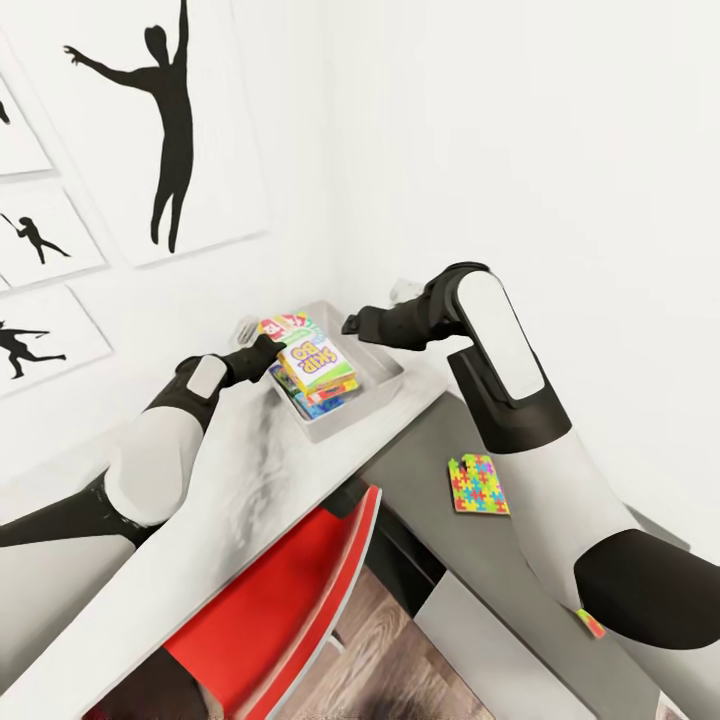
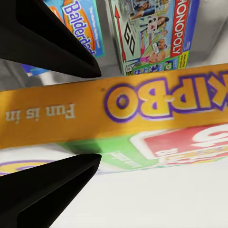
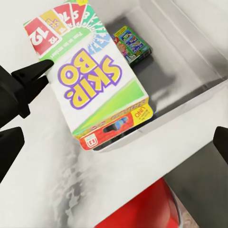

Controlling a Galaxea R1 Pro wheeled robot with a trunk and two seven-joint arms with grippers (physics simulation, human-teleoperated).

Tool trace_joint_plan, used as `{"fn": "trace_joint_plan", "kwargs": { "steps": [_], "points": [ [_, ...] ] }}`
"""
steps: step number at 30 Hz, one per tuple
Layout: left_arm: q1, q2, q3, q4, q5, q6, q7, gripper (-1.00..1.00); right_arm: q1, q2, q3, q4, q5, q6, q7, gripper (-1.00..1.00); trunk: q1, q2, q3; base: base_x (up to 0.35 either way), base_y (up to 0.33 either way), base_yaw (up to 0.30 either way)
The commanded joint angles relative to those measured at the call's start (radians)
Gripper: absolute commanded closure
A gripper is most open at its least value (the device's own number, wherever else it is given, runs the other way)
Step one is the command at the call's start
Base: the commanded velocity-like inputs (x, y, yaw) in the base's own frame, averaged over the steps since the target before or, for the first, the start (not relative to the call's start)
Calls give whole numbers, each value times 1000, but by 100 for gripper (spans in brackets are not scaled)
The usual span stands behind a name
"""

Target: Put all the toys in the child's room - the three board games (two on the bed and one on the table), the two jigsaw puzzles on the table, and the tennis ball on the table - inside the toy box on the table in the child's room.

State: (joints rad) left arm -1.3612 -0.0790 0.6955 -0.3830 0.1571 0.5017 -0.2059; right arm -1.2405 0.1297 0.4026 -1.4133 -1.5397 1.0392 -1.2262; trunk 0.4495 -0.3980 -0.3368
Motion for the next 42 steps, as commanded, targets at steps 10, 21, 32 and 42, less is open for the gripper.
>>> {"fn": "trace_joint_plan", "kwargs": {
  "steps": [10,21,32,42],
  "points": [
    [-1,-1,-3,-3,5,8,0,100,-1,1,7,-5,-8,8,-10,-100,1,-2,-18,0,0,0],
    [-9,1,-5,-4,6,-42,-2,100,-2,-1,21,-7,-6,7,-10,-100,1,-2,-36,0,0,0],
    [-15,-1,-5,-23,7,-67,-6,100,-2,-2,25,-44,-5,2,-10,-100,1,-2,-40,0,0,0],
    [-16,-4,-5,-24,7,-68,-6,100,-2,-1,25,-49,-6,0,-9,-100,1,-2,-40,0,0,0]
  ]
}}
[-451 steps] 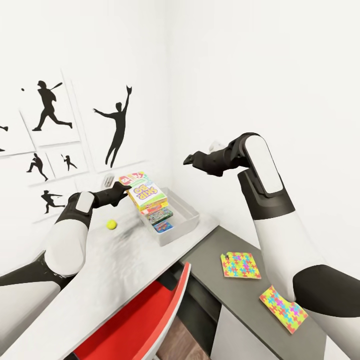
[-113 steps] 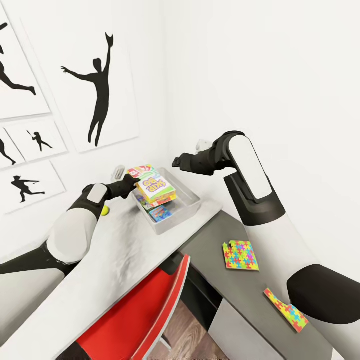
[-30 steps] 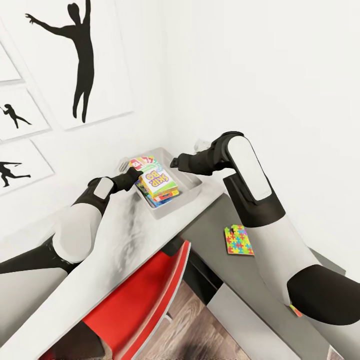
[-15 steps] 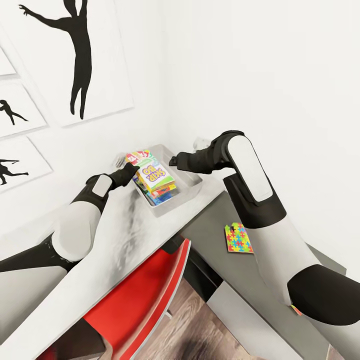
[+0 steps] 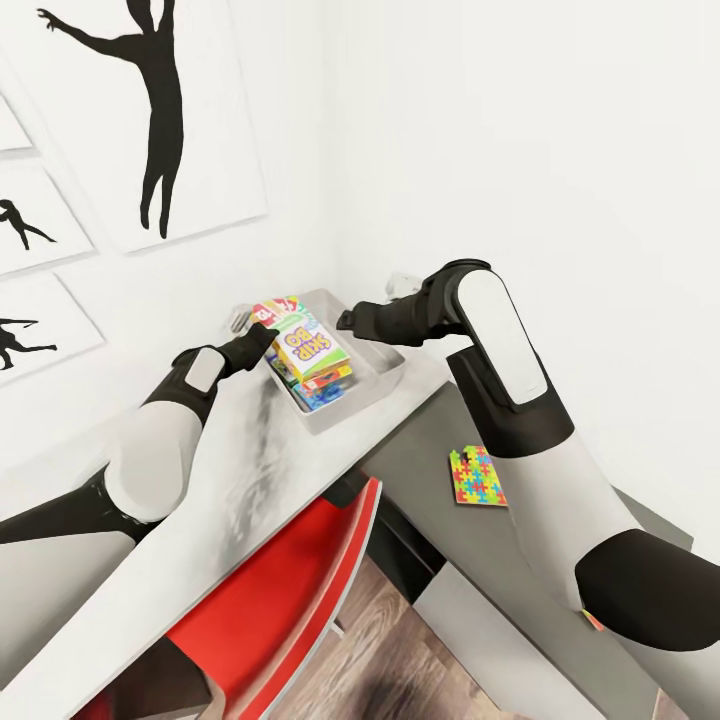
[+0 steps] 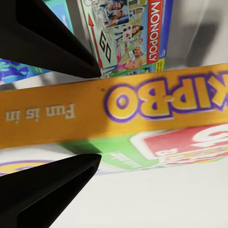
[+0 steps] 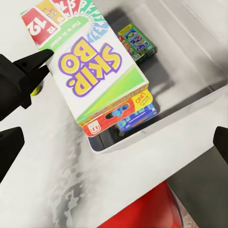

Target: Put all the toys in the child's room - the three board games (two on the bed and one on the table), the two jigsaw puzzles on the table, and the tennis ball on the table - inside the toy box on the table in the child's room.

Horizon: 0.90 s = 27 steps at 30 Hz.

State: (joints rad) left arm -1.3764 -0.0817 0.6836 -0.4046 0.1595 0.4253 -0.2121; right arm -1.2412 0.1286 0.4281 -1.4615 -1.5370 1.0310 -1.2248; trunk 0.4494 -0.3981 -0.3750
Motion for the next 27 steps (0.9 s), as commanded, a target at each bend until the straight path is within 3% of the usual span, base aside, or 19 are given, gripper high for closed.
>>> {"fn": "trace_joint_plan", "kwargs": {
  "steps": [1,17,27],
  "points": [
    [-1,-1,7,-2,5,9,0,100,-1,0,0,0,-8,8,-10,-100,1,-2,-2,0,0,0],
    [-4,-1,7,-2,5,8,2,100,-1,-1,0,-4,-9,8,-11,-100,1,-2,-9,0,0,0],
    [-33,-6,-6,0,4,13,3,100,-1,-6,-9,-90,-9,16,-14,-100,1,-2,-25,0,0,0]
  ]
}}
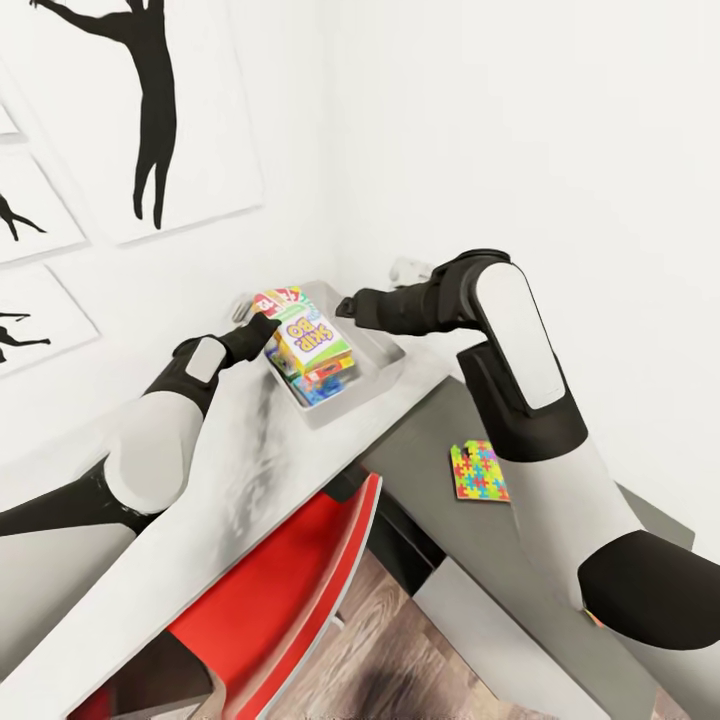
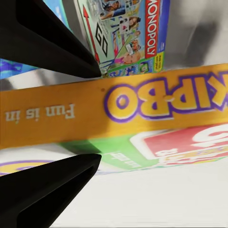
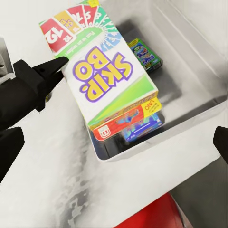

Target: Put all the toys in the child's room - the three board games (two on the bed and one on the table), the two jigsaw puzzles on the table, and the tennis ball on the table - inside the toy box on the table in the child's room.

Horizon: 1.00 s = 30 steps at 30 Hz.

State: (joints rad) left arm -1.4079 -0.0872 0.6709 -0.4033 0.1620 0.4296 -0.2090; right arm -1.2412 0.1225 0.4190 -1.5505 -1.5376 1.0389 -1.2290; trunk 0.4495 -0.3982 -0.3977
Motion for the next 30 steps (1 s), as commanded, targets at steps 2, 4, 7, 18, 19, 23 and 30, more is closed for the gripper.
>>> {"fn": "trace_joint_plan", "kwargs": {
  "steps": [2,4,7,18,19,23,30],
  "points": [
    [-10,-1,5,-1,1,10,0,100,-1,0,-2,-7,-9,8,-10,-100,1,-2,-5,0,0,0],
    [-20,-1,5,0,1,13,2,100,-1,0,-3,-9,-9,8,-10,-100,1,-2,-8,0,0,0],
    [-32,0,5,0,1,15,5,100,-1,0,-4,-11,-9,8,-10,-100,1,-2,-13,0,0,0],
    [-44,4,4,1,-1,15,11,100,-1,-1,-6,-13,-9,8,-10,-100,1,-2,-32,0,0,0],
    [-44,4,4,1,-1,15,11,100,-1,-1,-6,-13,-9,8,-10,-100,1,-2,-33,0,0,0],
    [-51,3,-1,0,-1,19,12,100,-1,-1,-5,-13,-10,8,-9,-100,1,-2,-40,0,0,0],
    [-135,5,-3,3,-2,41,13,100,-1,-1,-2,-13,-10,8,-9,-100,1,-2,-51,0,0,0]
  ]
}}
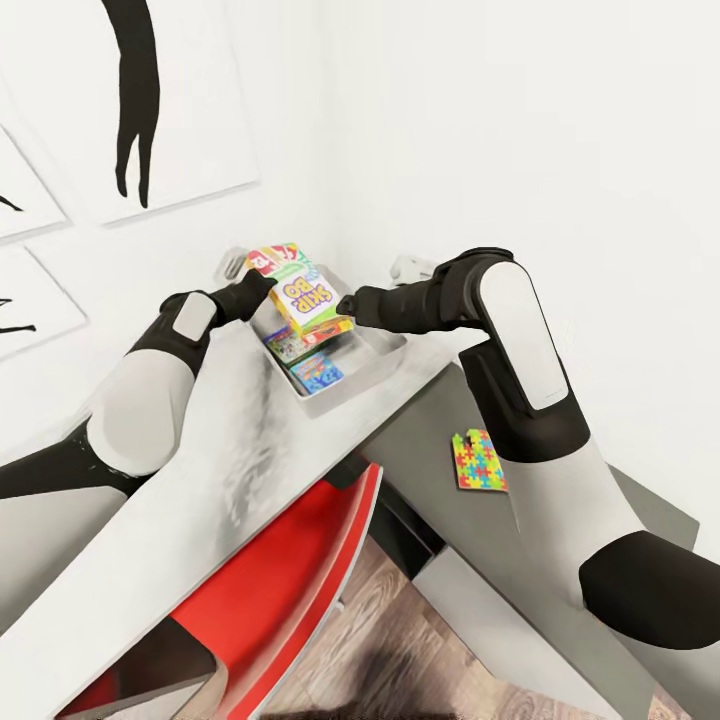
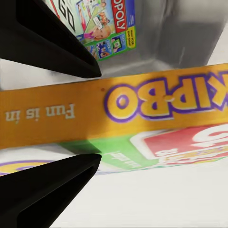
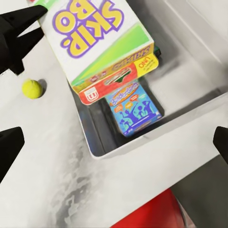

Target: Put all the toys in the child's room - the three board games (two on the bed and one on the table), the two jigsaw puzzles on the table, and the tennis ball on the table - inside the toy box on the table in the child's room.

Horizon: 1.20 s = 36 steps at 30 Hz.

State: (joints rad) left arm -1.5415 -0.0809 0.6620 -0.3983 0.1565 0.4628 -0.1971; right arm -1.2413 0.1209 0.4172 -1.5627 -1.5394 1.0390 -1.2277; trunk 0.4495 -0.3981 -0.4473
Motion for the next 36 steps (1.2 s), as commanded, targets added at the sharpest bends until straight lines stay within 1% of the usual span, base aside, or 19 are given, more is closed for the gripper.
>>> {"fn": "trace_joint_plan", "kwargs": {
  "steps": [1,18,22,25,29,31,36],
  "points": [
    [-5,-1,6,-2,3,12,1,100,-1,1,0,0,-8,8,-10,-100,0,-2,-3,0,0,0],
    [-11,-6,4,0,-4,6,2,100,-1,2,-2,-2,-8,8,-10,-100,0,-2,-31,0,0,0],
    [-11,-6,3,1,-5,5,2,100,-20,5,-8,-17,-11,8,-11,-100,0,-2,-38,0,0,0],
    [-11,-7,2,1,-5,5,2,100,-50,2,-42,-19,-16,8,-12,-100,0,-2,-43,0,0,0],
    [-11,-7,2,1,-5,5,2,100,-86,0,-72,-20,-18,8,-12,-100,0,-2,-50,0,0,0],
    [-11,-7,2,1,-5,4,2,100,-110,-1,-81,-20,-19,6,-12,-100,0,-2,-53,0,0,0],
    [-11,-6,2,0,-5,4,2,100,-122,-2,-85,-20,-20,4,-12,-100,0,-2,-61,0,0,0]
  ]
}}
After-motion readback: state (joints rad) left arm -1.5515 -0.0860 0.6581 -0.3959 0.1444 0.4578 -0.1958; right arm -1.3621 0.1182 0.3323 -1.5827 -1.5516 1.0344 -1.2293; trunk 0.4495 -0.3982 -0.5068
